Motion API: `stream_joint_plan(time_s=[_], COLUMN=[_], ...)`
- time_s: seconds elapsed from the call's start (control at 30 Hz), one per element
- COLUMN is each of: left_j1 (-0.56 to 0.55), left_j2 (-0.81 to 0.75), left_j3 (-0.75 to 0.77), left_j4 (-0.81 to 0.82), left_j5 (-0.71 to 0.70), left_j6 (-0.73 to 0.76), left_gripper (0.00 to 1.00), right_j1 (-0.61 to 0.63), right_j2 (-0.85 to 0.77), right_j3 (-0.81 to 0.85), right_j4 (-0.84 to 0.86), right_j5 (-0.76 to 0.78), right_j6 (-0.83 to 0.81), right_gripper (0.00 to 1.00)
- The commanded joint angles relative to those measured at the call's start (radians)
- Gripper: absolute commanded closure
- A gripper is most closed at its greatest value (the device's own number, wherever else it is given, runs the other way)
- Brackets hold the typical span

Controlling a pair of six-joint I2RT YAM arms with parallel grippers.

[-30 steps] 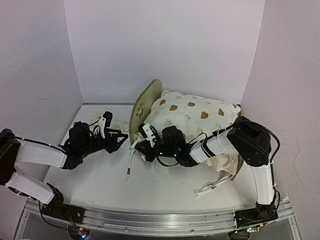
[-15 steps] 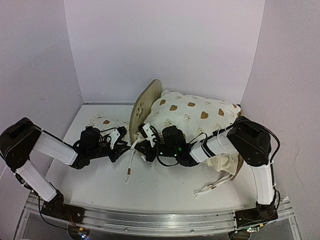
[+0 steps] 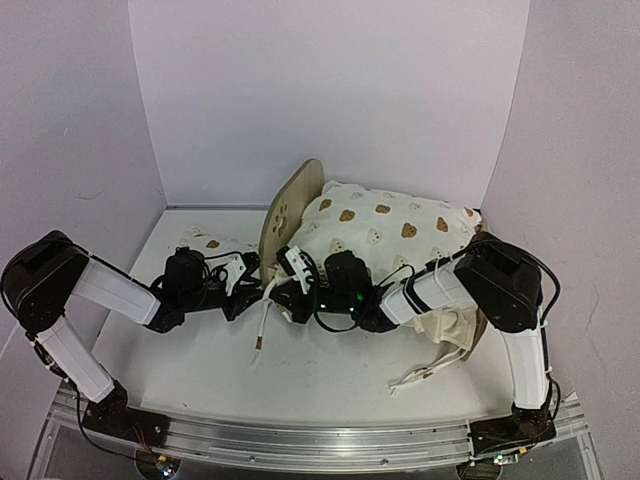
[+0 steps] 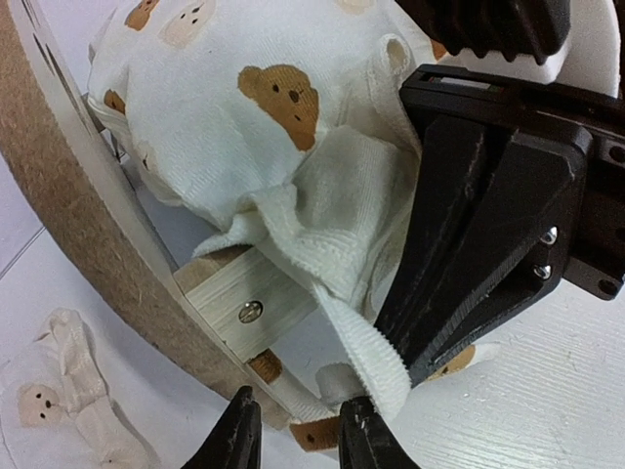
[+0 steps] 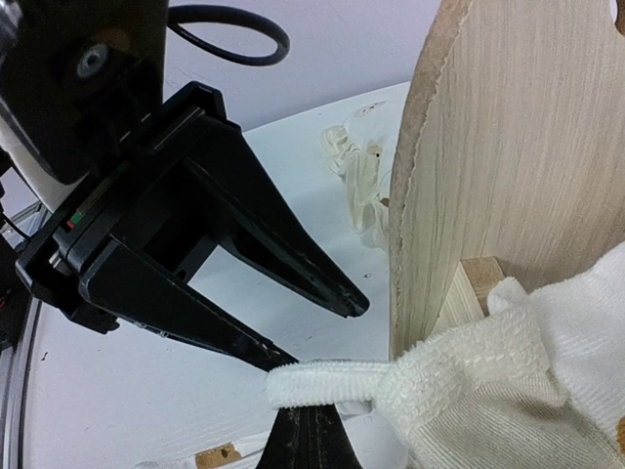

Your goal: Set up the pet bed

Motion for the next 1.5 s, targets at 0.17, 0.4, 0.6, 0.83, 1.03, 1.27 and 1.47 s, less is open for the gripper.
stream_joint_plan(time_s=[0.17, 0.4, 0.6, 0.83, 1.03, 1.27, 1.47], left_j1=[0.001, 0.002, 0.002, 0.003, 0.007, 0.009, 0.009], left_j2=[0.028, 0.028, 0.022, 0.018, 0.009, -0.004, 0.030], left_j3=[0.079, 0.091, 0.083, 0.081, 0.074, 0.080, 0.124], left_j4=[0.045, -0.024, -0.059, -0.078, -0.079, -0.078, -0.078], left_j5=[0.138, 0.255, 0.268, 0.238, 0.159, 0.133, 0.130], left_j6=[0.021, 0.021, 0.031, 0.033, 0.011, 0.010, 0.032], left_gripper=[0.73, 0.63, 0.59, 0.59, 0.59, 0.61, 0.59], right_j1=[-0.017, -0.019, -0.023, -0.024, -0.023, -0.024, -0.024], right_j2=[0.007, -0.002, -0.010, -0.039, -0.071, -0.057, -0.031], right_j3=[0.056, 0.050, 0.045, 0.008, -0.046, -0.017, 0.005], right_j4=[0.005, 0.004, 0.003, 0.027, 0.093, 0.094, 0.083], right_j5=[-0.024, 0.009, 0.027, 0.106, 0.153, 0.115, 0.065], right_j6=[-0.013, -0.008, -0.001, 0.016, 0.025, 0.029, 0.036], right_gripper=[1.00, 1.00, 1.00, 1.00, 1.00, 1.00, 1.00])
